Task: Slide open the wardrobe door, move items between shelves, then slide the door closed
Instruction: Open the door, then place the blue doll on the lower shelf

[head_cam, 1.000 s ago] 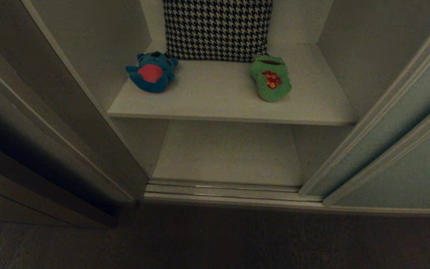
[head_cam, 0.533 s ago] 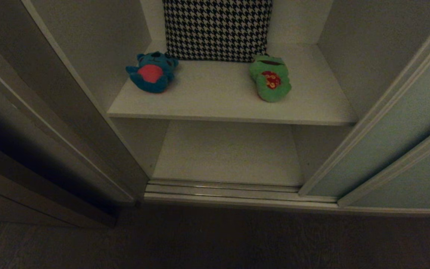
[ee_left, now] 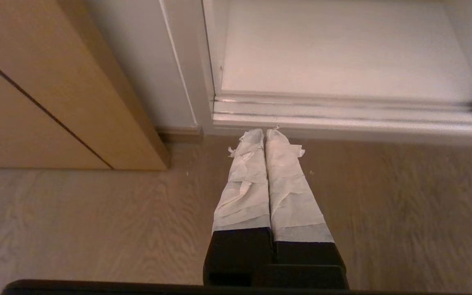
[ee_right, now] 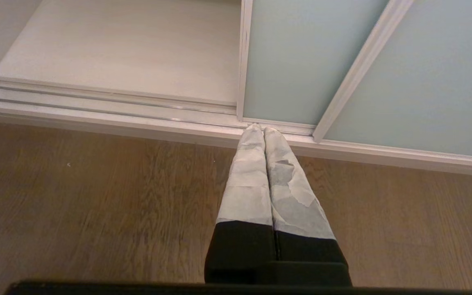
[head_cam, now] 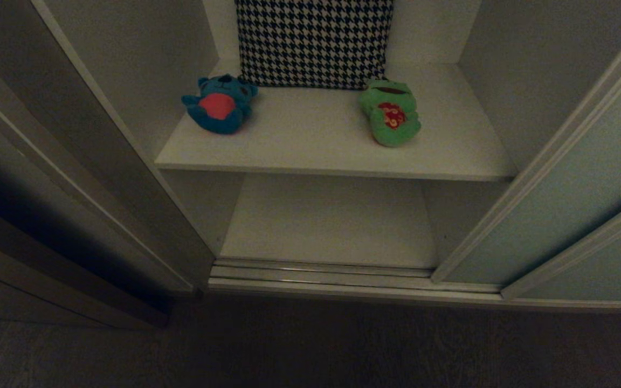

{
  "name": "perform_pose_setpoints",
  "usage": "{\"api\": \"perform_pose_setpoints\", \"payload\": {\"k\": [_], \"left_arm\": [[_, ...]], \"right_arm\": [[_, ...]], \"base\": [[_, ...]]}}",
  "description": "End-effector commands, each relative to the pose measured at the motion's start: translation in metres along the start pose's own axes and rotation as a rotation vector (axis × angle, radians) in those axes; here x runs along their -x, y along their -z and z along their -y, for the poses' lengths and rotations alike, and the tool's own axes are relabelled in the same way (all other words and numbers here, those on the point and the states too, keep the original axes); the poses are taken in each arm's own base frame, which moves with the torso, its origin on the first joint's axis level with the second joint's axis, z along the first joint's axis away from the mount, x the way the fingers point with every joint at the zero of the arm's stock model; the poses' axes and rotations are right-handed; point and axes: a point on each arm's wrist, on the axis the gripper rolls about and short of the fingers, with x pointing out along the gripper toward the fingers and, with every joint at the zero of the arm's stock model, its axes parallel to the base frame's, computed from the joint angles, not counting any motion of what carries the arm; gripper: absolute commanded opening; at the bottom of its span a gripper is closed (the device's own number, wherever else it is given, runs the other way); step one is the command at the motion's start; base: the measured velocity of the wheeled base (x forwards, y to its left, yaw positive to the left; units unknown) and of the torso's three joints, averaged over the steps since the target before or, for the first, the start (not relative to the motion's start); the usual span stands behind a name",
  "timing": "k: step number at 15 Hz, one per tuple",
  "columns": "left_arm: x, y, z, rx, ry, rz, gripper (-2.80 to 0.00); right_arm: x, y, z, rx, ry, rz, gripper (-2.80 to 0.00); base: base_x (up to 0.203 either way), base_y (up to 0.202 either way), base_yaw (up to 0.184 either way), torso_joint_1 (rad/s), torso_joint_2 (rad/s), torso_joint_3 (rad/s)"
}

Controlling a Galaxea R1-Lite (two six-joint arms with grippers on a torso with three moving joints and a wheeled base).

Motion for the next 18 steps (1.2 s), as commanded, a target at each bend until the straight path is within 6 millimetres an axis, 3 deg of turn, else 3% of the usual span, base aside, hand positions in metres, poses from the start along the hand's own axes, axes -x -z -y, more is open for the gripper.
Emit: {"api": "perform_pose_setpoints", "payload": {"k": [1, 6, 8, 11, 15, 18], "left_arm": [[-0.001, 0.002, -0.001, 0.002, -0.029, -0.004, -2.8], [-0.002, 0.006, -0.002, -0.018, -0.069, -0.02, -2.8], [0.004, -0.018, -0.001, -0.051, -0.067, 0.07, -2.8], [0.008, -0.075, -0.001, -0.079, -0.027, 0.14, -2.8], [-0.047, -0.162, -0.004, -0.084, 0.033, 0.045, -2.8], [-0.122, -0.223, -0.006, -0.088, 0.094, 0.024, -2.8]], "right_arm": [[0.0, 0.0, 0.0, -0.001, 0.001, -0.001, -2.8], [0.0, 0.0, 0.0, 0.001, 0.001, -0.001, -2.8], [0.0, 0.0, 0.0, 0.001, 0.001, 0.001, -2.8], [0.0, 0.0, 0.0, 0.001, 0.0, 0.0, -2.8], [0.0, 0.0, 0.0, 0.001, 0.001, -0.001, -2.8], [0.0, 0.0, 0.0, 0.001, 0.0, -0.001, -2.8]], "base": [[0.0, 0.0, 0.0, 0.0, 0.0, 0.0], [0.0, 0.0, 0.0, 0.0, 0.0, 0.0], [0.0, 0.0, 0.0, 0.0, 0.0, 0.0], [0.0, 0.0, 0.0, 0.0, 0.0, 0.0], [0.0, 0.0, 0.0, 0.0, 0.0, 0.0], [0.0, 0.0, 0.0, 0.0, 0.0, 0.0]]}}
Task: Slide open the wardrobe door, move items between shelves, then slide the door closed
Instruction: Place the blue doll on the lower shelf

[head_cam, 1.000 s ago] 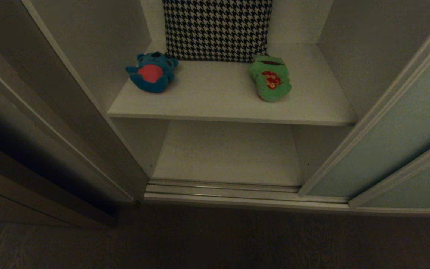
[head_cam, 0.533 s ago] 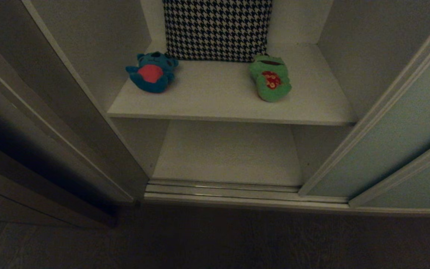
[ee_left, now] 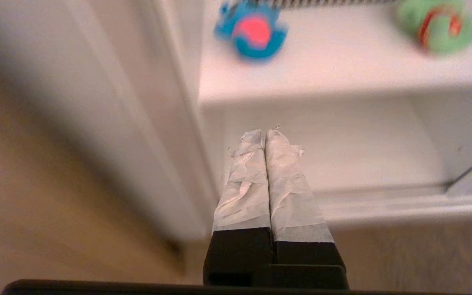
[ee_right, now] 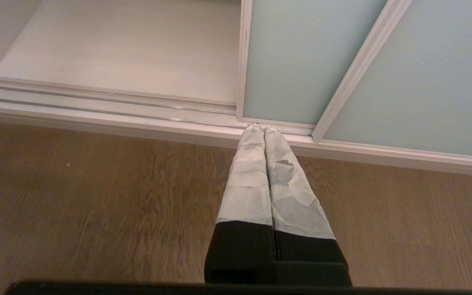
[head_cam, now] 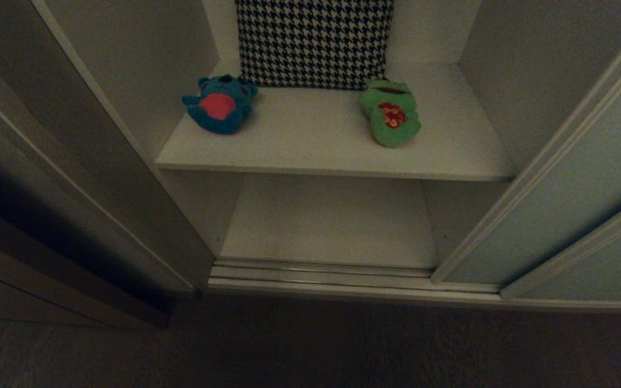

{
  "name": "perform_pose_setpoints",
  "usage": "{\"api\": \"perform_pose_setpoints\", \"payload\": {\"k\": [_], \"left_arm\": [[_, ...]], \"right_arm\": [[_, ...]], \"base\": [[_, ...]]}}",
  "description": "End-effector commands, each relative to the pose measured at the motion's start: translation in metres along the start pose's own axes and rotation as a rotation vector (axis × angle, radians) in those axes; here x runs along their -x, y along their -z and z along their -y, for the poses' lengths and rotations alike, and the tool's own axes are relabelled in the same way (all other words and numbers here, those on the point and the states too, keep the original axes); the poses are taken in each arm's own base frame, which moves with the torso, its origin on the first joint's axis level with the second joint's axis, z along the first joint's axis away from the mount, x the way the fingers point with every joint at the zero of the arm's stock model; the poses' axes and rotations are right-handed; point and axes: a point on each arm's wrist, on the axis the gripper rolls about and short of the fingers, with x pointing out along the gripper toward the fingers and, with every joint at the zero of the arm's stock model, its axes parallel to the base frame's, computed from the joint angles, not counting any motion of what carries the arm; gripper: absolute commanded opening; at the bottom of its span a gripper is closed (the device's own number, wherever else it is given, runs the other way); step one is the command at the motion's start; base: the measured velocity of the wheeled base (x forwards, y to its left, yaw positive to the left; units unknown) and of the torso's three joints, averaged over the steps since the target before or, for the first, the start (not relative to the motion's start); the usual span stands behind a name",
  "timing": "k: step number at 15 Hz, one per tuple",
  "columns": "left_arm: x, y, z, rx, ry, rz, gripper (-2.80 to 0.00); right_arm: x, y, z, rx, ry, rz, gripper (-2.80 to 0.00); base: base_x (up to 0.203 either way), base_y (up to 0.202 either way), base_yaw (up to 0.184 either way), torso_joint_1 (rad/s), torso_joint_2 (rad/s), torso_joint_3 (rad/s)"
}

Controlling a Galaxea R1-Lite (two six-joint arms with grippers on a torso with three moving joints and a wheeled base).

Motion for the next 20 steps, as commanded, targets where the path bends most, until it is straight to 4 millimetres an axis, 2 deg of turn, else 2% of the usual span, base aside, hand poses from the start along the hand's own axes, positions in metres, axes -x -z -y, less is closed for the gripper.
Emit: {"api": "perform_pose_setpoints", "payload": {"k": [1, 3, 6, 9, 12, 13, 16, 20], "left_arm": [[-0.093, -0.01, -0.011, 0.018, 0.038, -0.132, -2.8], [-0.158, -0.016, -0.015, 0.023, 0.073, -0.153, -2.8], [-0.244, -0.003, -0.012, 0.042, 0.121, -0.187, -2.8], [-0.305, 0.012, -0.003, 0.104, 0.148, -0.185, -2.8], [-0.352, 0.036, 0.007, 0.143, 0.157, -0.195, -2.8], [-0.365, 0.042, 0.009, 0.147, 0.141, -0.186, 0.0], [-0.394, 0.047, 0.018, 0.213, 0.07, -0.136, 0.0], [-0.4, 0.053, 0.021, 0.23, 0.049, -0.136, 0.0]], "right_arm": [[0.0, 0.0, 0.0, 0.001, -0.001, -0.001, -2.8], [0.0, 0.0, 0.0, 0.001, -0.001, -0.001, -2.8], [0.0, 0.0, 0.0, 0.001, 0.0, 0.0, -2.8], [0.0, 0.0, 0.0, 0.001, 0.0, -0.001, -2.8], [0.0, 0.0, 0.0, 0.001, 0.0, -0.001, -2.8], [0.0, 0.0, 0.0, 0.001, 0.0, -0.001, -2.8], [0.0, 0.0, 0.0, 0.001, 0.0, -0.001, -2.8], [0.0, 0.0, 0.0, 0.001, 0.0, -0.001, -2.8]], "base": [[0.0, 0.0, 0.0, 0.0, 0.0, 0.0], [0.0, 0.0, 0.0, 0.0, 0.0, 0.0], [0.0, 0.0, 0.0, 0.0, 0.0, 0.0], [0.0, 0.0, 0.0, 0.0, 0.0, 0.0], [0.0, 0.0, 0.0, 0.0, 0.0, 0.0], [0.0, 0.0, 0.0, 0.0, 0.0, 0.0], [0.0, 0.0, 0.0, 0.0, 0.0, 0.0], [0.0, 0.0, 0.0, 0.0, 0.0, 0.0]]}}
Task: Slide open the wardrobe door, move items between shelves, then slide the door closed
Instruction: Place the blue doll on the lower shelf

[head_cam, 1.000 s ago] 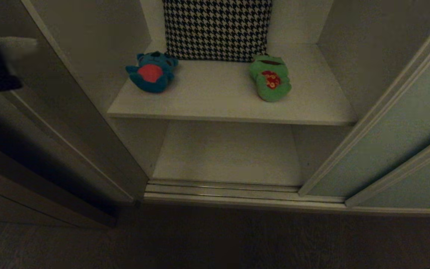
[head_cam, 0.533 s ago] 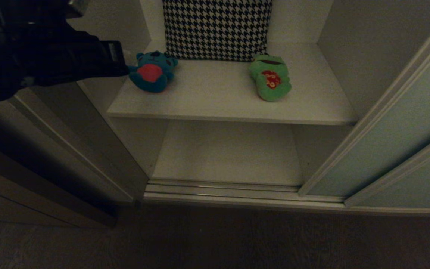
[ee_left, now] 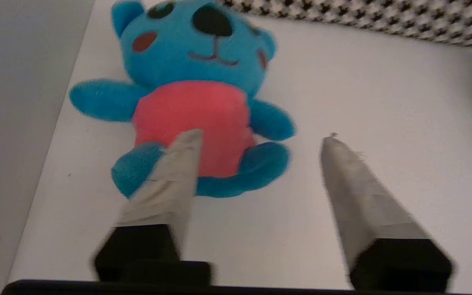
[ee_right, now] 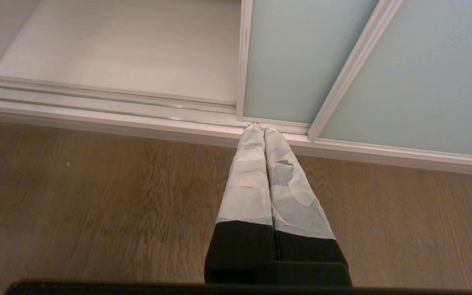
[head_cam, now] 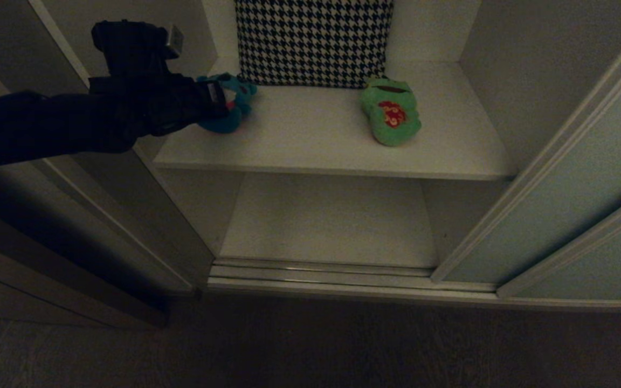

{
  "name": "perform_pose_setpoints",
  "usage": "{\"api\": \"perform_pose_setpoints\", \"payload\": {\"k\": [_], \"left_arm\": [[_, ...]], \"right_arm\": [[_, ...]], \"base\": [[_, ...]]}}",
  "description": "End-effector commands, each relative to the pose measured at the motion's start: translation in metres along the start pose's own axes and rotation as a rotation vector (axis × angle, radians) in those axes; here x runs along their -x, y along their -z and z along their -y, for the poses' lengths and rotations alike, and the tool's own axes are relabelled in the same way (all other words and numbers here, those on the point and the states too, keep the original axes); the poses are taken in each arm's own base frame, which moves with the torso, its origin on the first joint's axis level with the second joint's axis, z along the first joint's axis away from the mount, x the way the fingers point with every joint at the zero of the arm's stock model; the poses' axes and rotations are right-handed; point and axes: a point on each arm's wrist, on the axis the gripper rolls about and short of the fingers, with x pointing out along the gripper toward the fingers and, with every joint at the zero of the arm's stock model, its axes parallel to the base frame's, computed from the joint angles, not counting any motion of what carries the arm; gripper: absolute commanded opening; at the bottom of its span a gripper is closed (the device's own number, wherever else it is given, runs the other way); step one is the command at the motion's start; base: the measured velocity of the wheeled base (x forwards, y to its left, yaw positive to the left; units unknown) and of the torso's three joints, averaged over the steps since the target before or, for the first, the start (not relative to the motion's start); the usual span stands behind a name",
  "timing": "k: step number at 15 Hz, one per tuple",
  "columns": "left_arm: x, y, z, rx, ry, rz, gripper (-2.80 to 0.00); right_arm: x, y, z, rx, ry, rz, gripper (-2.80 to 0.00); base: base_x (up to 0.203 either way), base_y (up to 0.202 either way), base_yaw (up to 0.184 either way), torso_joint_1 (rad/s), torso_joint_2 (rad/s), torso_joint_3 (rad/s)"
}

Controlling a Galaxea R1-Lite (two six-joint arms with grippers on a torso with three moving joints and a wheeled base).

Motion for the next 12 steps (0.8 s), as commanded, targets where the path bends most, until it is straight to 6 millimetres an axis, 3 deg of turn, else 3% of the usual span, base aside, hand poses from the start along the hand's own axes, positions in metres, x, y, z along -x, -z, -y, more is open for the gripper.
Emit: {"api": "perform_pose_setpoints", "payload": {"k": [1, 8, 12], "left_arm": [[-0.006, 0.008, -0.001, 0.001, -0.011, -0.013, 0.0], [-0.011, -0.002, -0.003, -0.048, -0.152, 0.171, 0.0], [-0.025, 0.019, -0.007, -0.041, -0.19, 0.133, 0.0]], "right_arm": [[0.0, 0.0, 0.0, 0.001, 0.001, -0.001, -2.8], [0.0, 0.0, 0.0, 0.001, 0.001, -0.001, -2.8], [0.0, 0.0, 0.0, 0.001, 0.001, -0.001, -2.8]], "base": [[0.0, 0.0, 0.0, 0.0, 0.0, 0.0], [0.0, 0.0, 0.0, 0.0, 0.0, 0.0], [0.0, 0.0, 0.0, 0.0, 0.0, 0.0]]}}
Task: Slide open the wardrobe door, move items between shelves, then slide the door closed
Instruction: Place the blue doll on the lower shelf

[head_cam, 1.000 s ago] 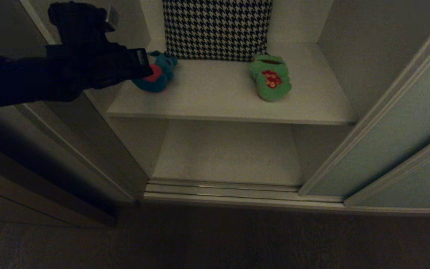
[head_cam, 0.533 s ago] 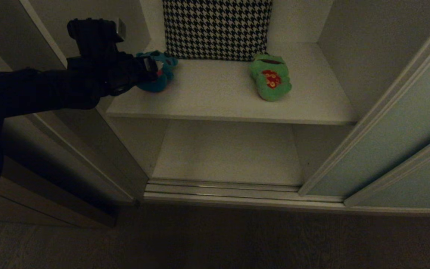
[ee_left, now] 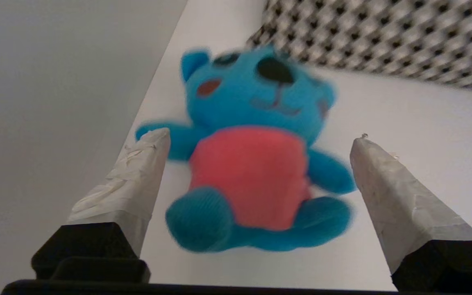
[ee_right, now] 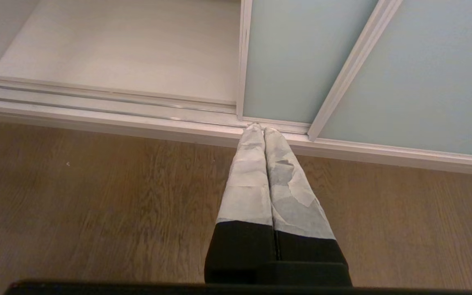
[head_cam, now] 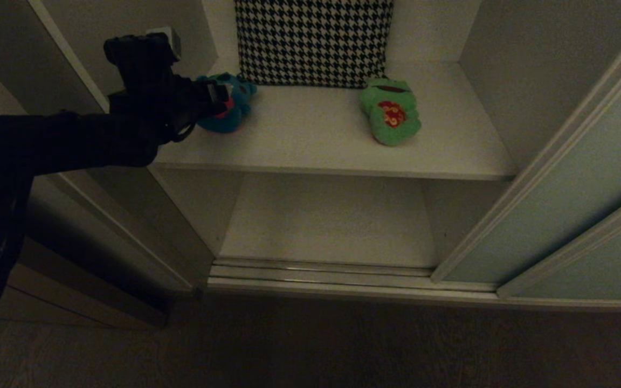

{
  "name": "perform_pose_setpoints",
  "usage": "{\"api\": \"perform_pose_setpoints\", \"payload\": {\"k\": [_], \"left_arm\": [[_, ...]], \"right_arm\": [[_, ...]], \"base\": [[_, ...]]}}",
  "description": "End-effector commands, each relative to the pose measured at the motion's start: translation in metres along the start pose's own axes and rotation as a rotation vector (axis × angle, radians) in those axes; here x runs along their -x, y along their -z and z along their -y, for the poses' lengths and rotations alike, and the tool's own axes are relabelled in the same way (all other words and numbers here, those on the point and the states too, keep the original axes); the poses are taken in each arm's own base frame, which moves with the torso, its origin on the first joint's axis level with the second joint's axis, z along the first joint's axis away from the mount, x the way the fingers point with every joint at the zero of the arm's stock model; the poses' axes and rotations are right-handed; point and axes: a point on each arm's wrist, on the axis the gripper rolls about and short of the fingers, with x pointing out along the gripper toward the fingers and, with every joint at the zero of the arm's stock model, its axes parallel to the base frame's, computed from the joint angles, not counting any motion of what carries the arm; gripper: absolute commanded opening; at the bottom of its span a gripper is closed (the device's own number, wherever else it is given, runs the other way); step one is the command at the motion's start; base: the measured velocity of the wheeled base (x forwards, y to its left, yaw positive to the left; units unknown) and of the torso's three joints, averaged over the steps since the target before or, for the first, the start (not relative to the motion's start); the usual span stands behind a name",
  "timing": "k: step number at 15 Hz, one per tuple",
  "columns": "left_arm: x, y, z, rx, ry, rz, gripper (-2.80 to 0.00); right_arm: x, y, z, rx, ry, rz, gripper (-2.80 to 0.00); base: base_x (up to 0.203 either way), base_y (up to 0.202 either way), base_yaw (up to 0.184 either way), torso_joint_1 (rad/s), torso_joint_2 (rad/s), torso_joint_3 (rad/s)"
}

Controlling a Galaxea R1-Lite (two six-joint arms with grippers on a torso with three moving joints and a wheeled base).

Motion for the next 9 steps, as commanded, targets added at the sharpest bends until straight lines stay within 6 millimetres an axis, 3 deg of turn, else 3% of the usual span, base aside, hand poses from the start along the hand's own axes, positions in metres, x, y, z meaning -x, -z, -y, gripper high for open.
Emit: {"api": "perform_pose_setpoints", "payload": {"k": [1, 9], "left_arm": [[-0.007, 0.016, 0.0, -0.002, -0.012, -0.029, 0.0], [-0.019, 0.042, 0.001, 0.034, -0.02, -0.024, 0.0]], "right_arm": [[0.0, 0.0, 0.0, -0.001, 0.0, -0.001, -2.8], [0.0, 0.0, 0.0, 0.0, 0.0, -0.001, -2.8]], "base": [[0.0, 0.0, 0.0, 0.0, 0.0, 0.0], [0.0, 0.0, 0.0, 0.0, 0.0, 0.0]]}}
